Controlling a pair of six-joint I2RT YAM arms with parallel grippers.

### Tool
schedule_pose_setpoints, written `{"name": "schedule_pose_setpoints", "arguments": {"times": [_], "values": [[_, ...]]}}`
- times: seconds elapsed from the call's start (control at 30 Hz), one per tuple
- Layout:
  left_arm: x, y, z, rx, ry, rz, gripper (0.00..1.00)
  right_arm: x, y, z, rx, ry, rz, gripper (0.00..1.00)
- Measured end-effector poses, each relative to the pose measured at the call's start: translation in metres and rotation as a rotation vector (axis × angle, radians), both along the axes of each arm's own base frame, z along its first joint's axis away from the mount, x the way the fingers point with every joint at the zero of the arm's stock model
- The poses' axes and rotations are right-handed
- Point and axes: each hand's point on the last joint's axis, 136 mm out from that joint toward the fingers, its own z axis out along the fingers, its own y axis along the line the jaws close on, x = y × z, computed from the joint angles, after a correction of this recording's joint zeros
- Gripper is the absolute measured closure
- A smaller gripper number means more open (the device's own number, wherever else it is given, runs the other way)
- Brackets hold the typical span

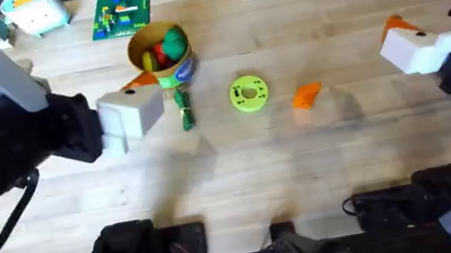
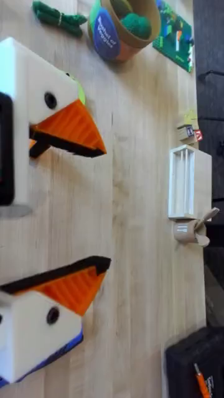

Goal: Pick up the gripper from the table and insert it into the empty holder that is missing its gripper. Then pick up a screw, insert it into the mounting hole, and use the screwdriver to tighten it. Finally, clean up the table by picking up the vegetable and placing it into the bucket.

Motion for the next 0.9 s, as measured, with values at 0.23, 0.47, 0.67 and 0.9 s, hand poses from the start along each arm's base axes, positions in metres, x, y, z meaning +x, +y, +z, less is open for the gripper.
{"name": "schedule_pose_setpoints", "arguments": {"times": [0.23, 0.47, 0.67, 0.9], "values": [[0.001, -0.001, 0.001, -0.003, -0.007, -0.007, 0.010, 0.000, 0.000, 0.000, 0.000, 0.000, 0.000, 0.011], [-0.001, -0.006, 0.002, -0.022, -0.002, -0.031, 0.010, 0.000, 0.000, 0.000, 0.000, 0.000, 0.000, 0.011], [-0.009, -0.013, -0.004, -0.050, 0.036, -0.066, 0.010, 0.000, 0.000, 0.000, 0.000, 0.000, 0.000, 0.011], [0.019, -0.044, 0.017, -0.115, -0.181, -0.263, 0.010, 0.000, 0.000, 0.000, 0.000, 0.001, 0.000, 0.011]]}}
